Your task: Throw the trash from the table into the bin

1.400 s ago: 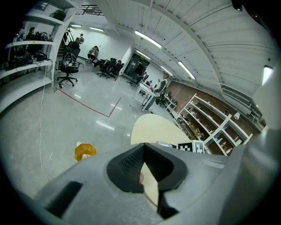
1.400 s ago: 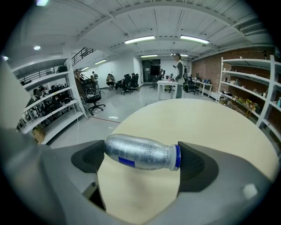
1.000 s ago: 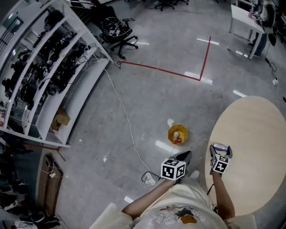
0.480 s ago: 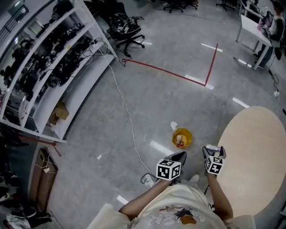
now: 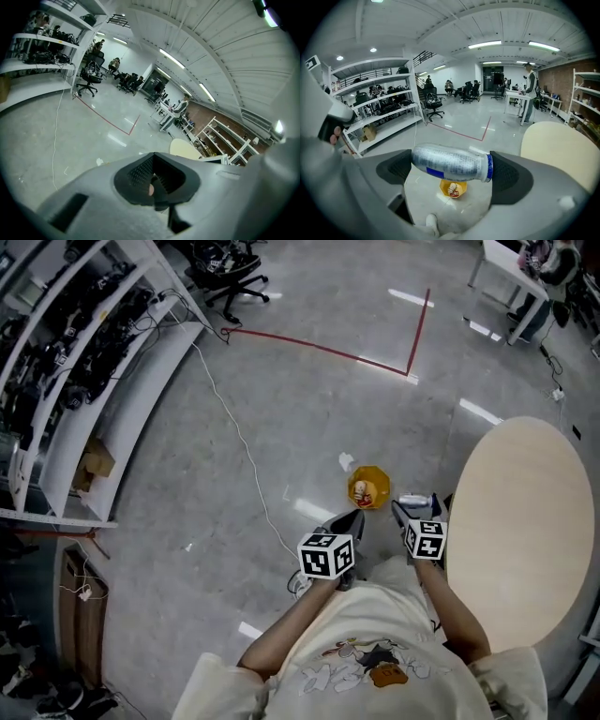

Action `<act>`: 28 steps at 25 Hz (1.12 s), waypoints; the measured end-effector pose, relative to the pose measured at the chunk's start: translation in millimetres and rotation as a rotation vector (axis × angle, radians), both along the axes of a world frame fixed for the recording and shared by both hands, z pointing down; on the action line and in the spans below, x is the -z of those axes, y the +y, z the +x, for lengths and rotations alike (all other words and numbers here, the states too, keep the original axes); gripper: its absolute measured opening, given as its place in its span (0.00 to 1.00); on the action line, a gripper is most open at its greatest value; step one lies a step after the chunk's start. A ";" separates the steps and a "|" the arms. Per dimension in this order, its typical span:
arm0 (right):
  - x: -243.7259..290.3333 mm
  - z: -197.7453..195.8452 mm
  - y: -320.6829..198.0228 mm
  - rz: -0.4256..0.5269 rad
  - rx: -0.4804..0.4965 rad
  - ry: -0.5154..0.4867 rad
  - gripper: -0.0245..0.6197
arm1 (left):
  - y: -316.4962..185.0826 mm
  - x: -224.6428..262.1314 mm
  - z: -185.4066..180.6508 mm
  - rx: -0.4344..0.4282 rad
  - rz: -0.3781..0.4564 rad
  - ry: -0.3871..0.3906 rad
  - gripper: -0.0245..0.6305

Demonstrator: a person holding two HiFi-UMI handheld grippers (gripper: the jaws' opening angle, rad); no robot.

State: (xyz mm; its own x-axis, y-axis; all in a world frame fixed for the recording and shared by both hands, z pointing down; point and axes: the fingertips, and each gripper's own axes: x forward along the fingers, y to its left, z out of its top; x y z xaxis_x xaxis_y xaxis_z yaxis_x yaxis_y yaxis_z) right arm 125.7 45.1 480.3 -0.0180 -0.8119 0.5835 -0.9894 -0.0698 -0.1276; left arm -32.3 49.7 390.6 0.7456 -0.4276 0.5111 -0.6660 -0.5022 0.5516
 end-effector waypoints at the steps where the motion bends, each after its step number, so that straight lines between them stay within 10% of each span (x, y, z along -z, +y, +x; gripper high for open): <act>1: 0.8 -8.5 -3.7 -0.002 0.008 -0.004 0.86 | -4.0 -0.8 -5.0 0.007 -0.007 0.003 0.04; 28: -63.4 -67.5 -131.0 -0.168 0.430 -0.006 0.86 | -88.7 -55.2 -27.7 0.320 -0.173 -0.065 0.04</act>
State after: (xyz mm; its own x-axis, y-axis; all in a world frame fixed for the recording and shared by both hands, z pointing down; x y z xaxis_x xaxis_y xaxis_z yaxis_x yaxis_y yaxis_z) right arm 58.2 -86.0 543.8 -0.3360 -0.6244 0.7051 -0.9324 0.3265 -0.1552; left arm -60.0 -39.0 445.8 0.5515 -0.5369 0.6384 -0.8109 -0.1658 0.5611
